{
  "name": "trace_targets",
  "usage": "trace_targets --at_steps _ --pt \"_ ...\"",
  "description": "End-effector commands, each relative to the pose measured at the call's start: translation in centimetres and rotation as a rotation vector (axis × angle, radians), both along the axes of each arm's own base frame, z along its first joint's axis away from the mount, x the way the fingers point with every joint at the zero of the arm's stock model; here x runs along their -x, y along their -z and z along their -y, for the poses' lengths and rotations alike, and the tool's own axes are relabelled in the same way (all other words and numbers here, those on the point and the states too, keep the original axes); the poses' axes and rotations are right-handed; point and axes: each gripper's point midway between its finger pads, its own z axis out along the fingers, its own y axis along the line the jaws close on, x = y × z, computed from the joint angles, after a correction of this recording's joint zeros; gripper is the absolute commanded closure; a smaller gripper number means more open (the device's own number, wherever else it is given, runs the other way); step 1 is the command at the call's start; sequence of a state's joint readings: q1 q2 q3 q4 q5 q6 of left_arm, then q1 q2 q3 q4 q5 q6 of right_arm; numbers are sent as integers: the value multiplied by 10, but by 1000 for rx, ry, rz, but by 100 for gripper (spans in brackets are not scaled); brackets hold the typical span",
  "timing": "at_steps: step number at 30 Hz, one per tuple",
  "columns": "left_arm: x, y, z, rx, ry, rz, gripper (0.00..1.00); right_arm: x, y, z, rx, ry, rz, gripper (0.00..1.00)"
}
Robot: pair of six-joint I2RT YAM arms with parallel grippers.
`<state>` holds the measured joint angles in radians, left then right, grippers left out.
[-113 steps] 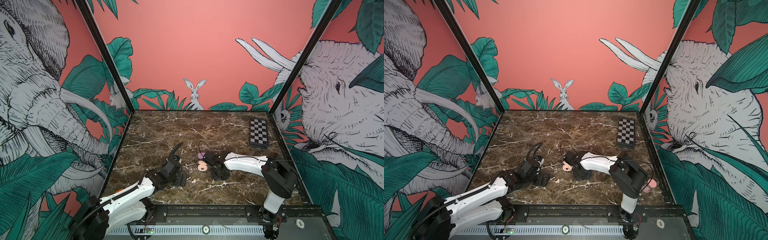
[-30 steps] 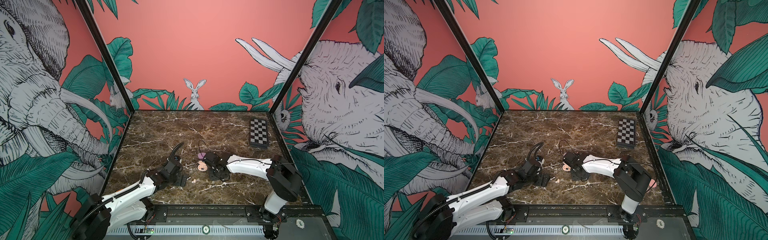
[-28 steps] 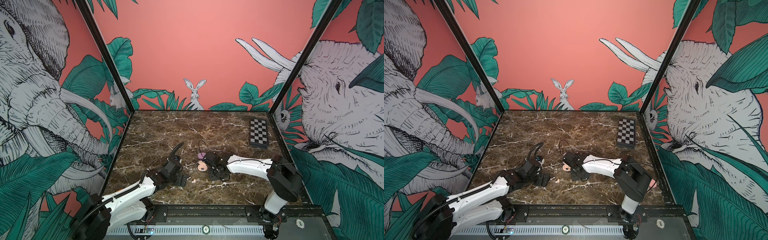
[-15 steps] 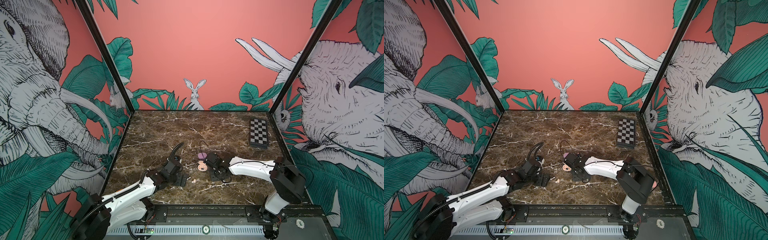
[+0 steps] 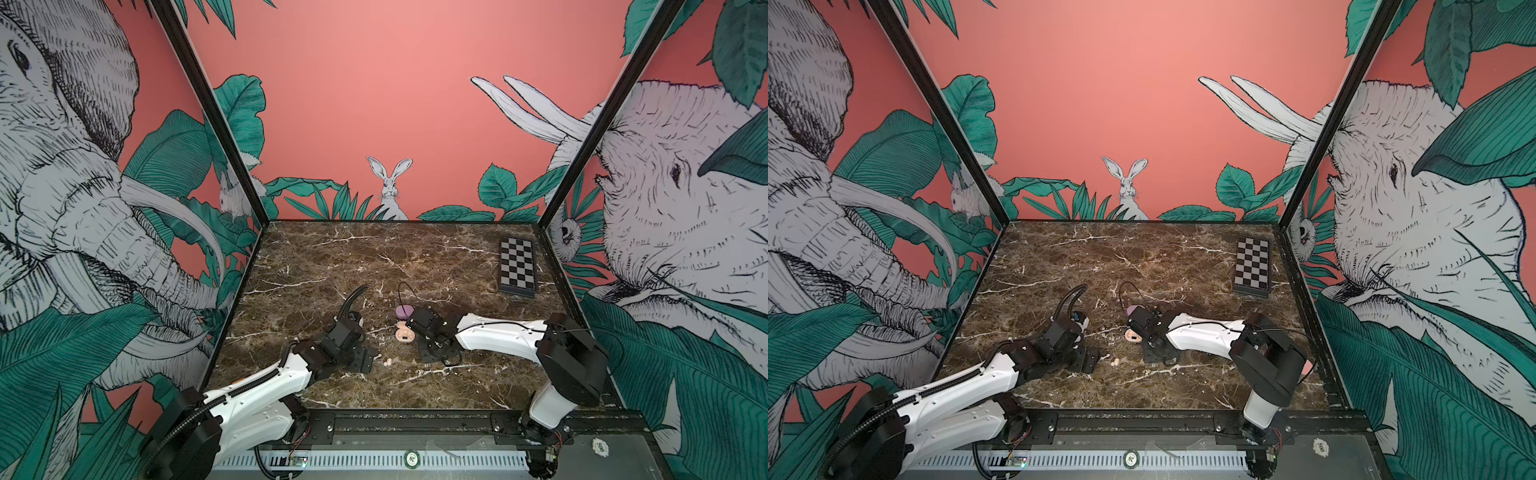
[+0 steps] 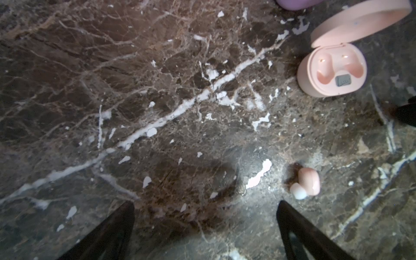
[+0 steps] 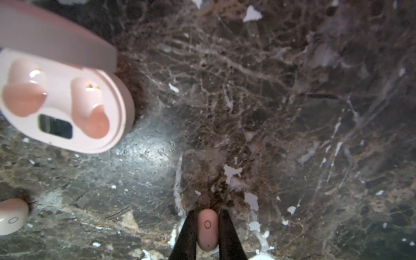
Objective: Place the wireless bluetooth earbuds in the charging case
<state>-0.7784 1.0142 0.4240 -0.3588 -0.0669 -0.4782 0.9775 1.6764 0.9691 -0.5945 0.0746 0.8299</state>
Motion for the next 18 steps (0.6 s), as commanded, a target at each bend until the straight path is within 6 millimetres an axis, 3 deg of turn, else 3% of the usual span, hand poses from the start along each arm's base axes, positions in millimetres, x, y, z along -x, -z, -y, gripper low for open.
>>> trace_targets --at_steps 1,18 --pt "-4 -8 6 21 2 17 1 3 11 4 39 -5 -14 84" --pt "-4 -6 6 17 1 11 1 1 17 5 69 -10 -19 81"
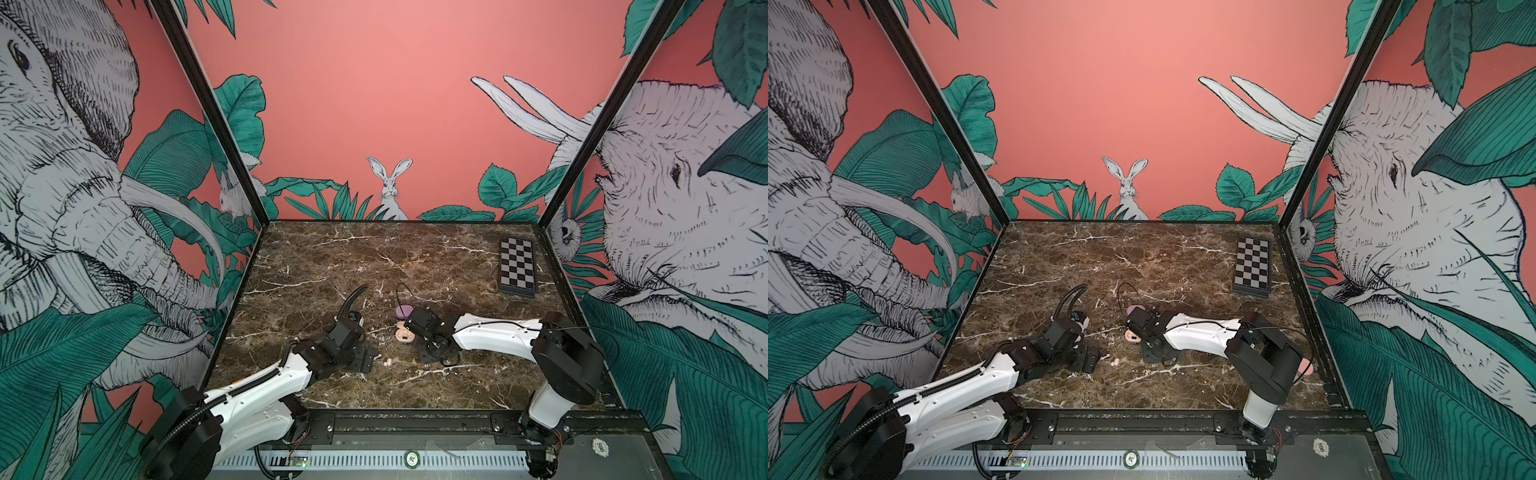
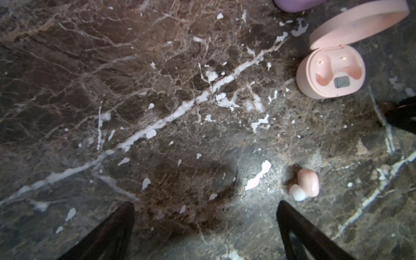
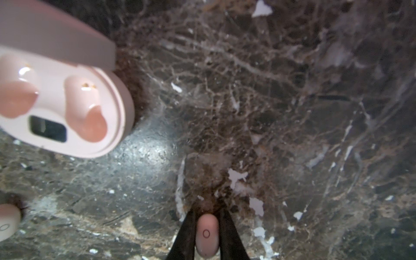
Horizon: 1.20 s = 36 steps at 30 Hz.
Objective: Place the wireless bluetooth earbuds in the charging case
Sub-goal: 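Lift the held pink earbud with the right gripper toward the open case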
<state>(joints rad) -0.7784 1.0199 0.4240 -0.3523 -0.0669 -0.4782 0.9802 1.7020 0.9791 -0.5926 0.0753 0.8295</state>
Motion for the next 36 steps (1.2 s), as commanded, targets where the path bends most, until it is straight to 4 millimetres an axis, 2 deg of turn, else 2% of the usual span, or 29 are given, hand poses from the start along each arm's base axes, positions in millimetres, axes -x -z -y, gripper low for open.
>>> trace_targets --at_steps 1,16,36 --pt "-3 -7 5 19 1 13 1 1 12 7 60 -8 -10 81" --pt "-4 -5 6 13 3 6 1 -3 20 7 76 -13 -21 78" --pt "-3 -7 6 18 3 8 1 0 26 17 99 14 -47 83"
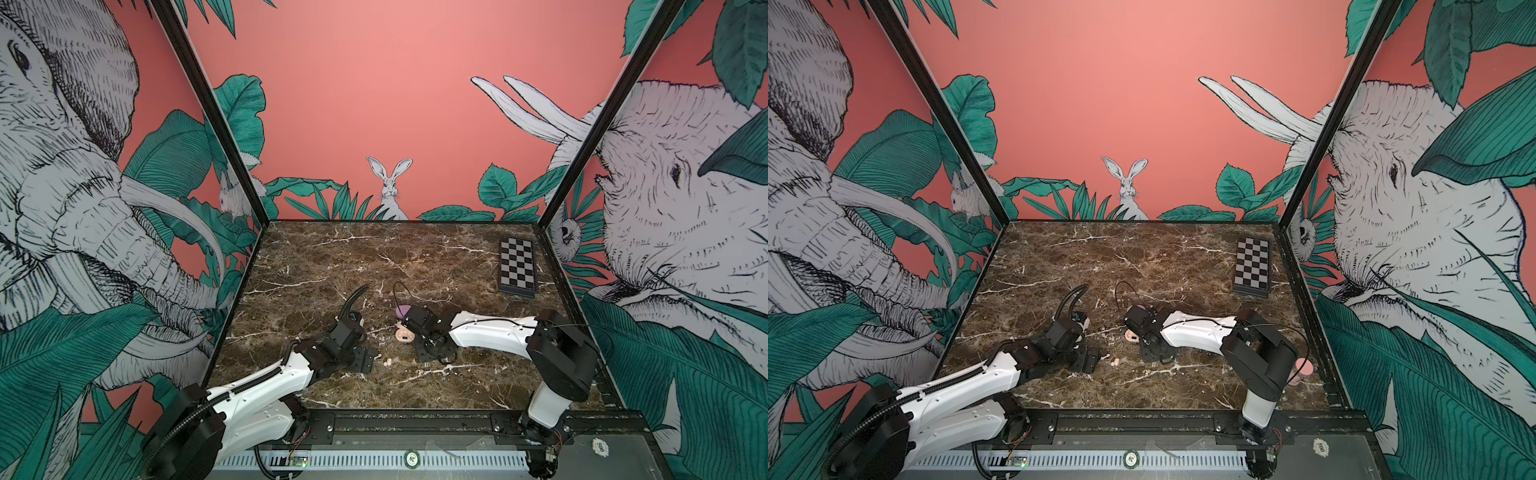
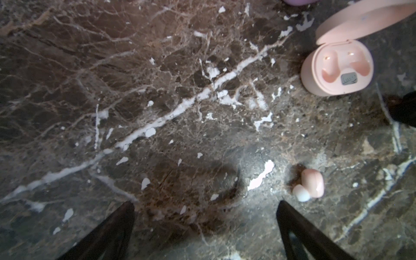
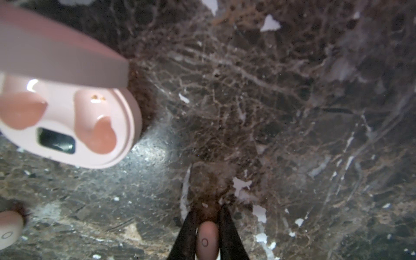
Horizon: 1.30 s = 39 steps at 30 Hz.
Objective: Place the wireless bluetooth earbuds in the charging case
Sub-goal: 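Lift the held pink earbud with the right gripper toward the open case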
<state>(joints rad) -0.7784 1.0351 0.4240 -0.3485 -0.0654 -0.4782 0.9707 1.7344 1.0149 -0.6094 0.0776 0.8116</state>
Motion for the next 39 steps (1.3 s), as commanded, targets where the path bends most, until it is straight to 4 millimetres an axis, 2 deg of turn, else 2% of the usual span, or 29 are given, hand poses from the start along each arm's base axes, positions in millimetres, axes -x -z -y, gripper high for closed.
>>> trace_targets --at_steps 1,7,19,25,27,39 --pt "-4 -10 6 24 3 16 1 6 25 18 82 20 -43 83" --pt "-4 -11 6 23 2 18 1 6 17 18 74 21 -43 84" --pt "-9 -20 3 27 -14 60 1 -4 -21 0 -72 -22 47 85" --pt "-10 -22 1 23 -18 75 1 -7 -27 -5 -107 -53 76 84" --pt "-10 -21 1 20 -19 76 1 -9 -39 -8 -143 -62 107 84" --pt "-10 -24 1 35 -12 99 1 -20 -62 -27 -302 -133 245 84"
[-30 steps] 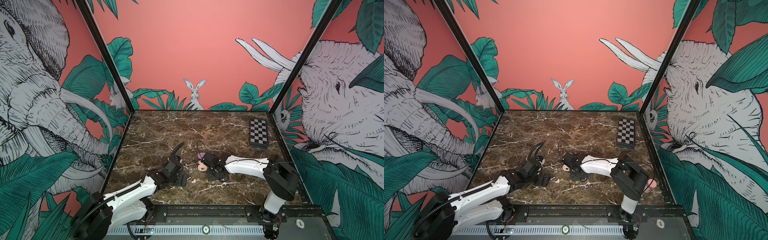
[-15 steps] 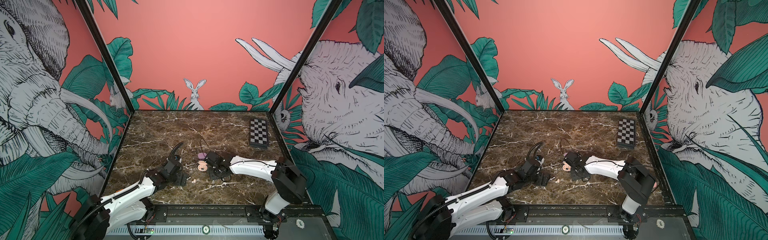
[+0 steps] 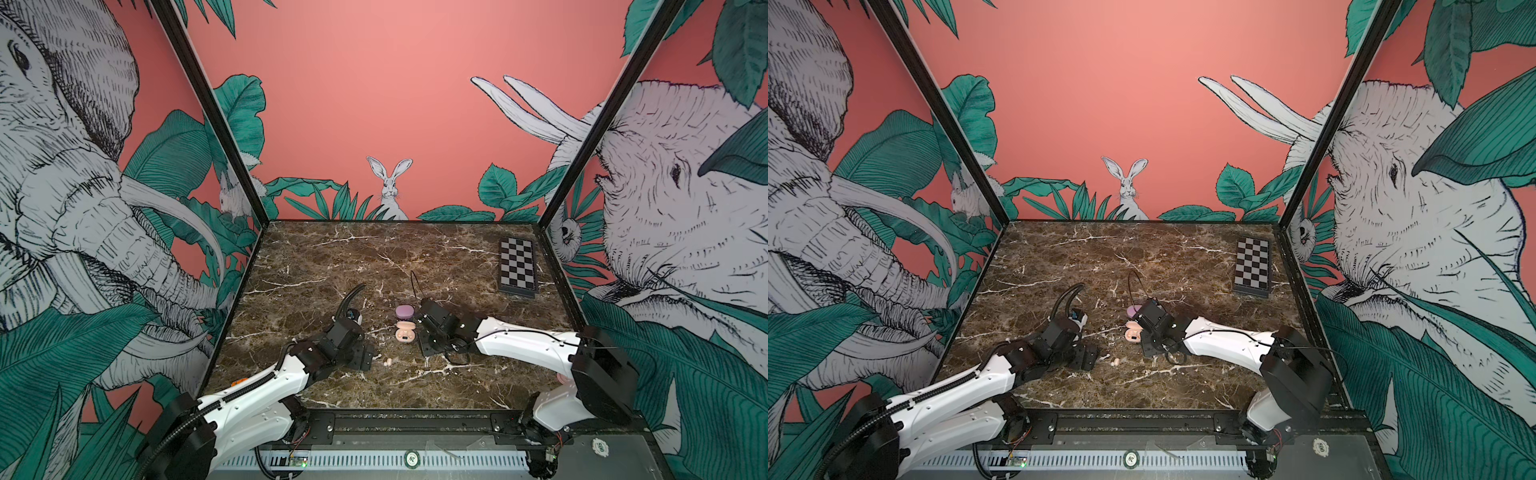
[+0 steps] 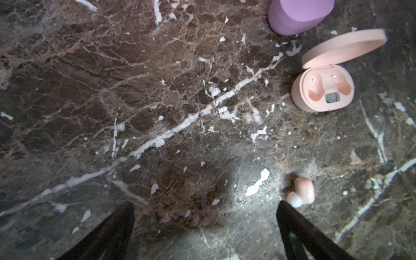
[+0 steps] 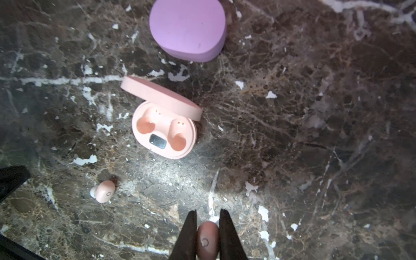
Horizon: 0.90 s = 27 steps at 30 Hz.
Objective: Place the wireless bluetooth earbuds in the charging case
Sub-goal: 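Lift the held pink earbud with the right gripper toward the open case, then lower the pink earbud into an empty slot of the pink case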
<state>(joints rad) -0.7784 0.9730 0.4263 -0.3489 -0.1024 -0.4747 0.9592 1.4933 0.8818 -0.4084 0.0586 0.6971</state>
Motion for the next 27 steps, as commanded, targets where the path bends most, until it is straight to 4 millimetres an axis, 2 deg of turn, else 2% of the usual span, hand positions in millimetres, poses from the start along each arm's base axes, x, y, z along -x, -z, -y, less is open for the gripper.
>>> trace_targets --at_steps 1,7,15,27 --pt "-3 -9 2 16 7 33 1 -9 -15 -13 -82 -39 74 84" --pt "-6 -22 6 53 20 82 1 -13 -25 -23 -140 -89 136 84" --pt "-16 -50 16 163 35 215 1 -16 -25 -30 -163 -128 177 84" --pt "-27 -63 15 209 17 342 1 -20 -26 -38 -194 -165 212 84"
